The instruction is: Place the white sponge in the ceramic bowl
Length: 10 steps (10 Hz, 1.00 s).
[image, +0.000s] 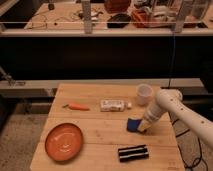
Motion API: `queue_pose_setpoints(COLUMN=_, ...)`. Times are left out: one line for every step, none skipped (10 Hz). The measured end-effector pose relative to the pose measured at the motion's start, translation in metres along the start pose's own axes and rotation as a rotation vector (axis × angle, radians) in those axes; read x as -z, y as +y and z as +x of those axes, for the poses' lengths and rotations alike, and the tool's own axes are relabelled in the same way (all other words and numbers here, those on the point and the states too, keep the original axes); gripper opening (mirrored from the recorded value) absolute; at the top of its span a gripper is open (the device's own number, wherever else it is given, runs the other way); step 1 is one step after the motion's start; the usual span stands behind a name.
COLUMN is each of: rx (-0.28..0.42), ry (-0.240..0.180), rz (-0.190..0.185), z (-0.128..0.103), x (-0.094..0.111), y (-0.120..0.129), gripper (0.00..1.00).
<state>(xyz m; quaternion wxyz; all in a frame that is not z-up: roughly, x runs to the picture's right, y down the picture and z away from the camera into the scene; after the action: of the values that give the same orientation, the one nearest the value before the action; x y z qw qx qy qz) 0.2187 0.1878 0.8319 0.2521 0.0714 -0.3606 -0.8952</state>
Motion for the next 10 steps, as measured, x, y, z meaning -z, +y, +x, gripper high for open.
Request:
queue_pose_setpoints(rx=0.007, ry=0.002, rz=-0.006, z=0.008, x=0.011, y=-0.001, gripper=0.01)
queue_pose_setpoints(rx=0.012, ry=-0.001, rz=-0.007, z=0.013, x=0.021, y=-0.003, gripper=0.01)
queue_pose_setpoints(rx=0.015, ry=-0.001, rz=-0.012, z=0.017, x=0.027, y=-0.003, gripper=0.01)
queue_pose_setpoints(rx=0.026, ry=-0.005, rz=-0.013, z=0.02, x=0.027, y=-0.005, gripper=0.01)
queue_pose_setpoints(rx=0.046, ry=-0.005, rz=-0.017, z=0.03, x=0.027, y=-0.007, gripper=0.01)
queue_pose_setpoints(rx=0.064, ry=-0.008, rz=-0.023, z=0.041, x=0.03, y=-0.011, gripper=0.01)
queue_pose_setpoints(rx=0.087, ry=-0.01, rz=-0.028, z=0.056, x=0.035, y=-0.017, gripper=0.01)
queue_pose_setpoints(rx=0.11, ry=-0.014, rz=-0.031, z=0.073, x=0.041, y=-0.024, gripper=0.01)
queue_pose_setpoints(rx=0.117, ry=-0.015, rz=-0.032, z=0.079, x=0.042, y=-0.027, gripper=0.01)
queue_pose_setpoints(rx=0.126, ry=-0.018, rz=-0.033, z=0.083, x=0.044, y=-0.028, gripper=0.01)
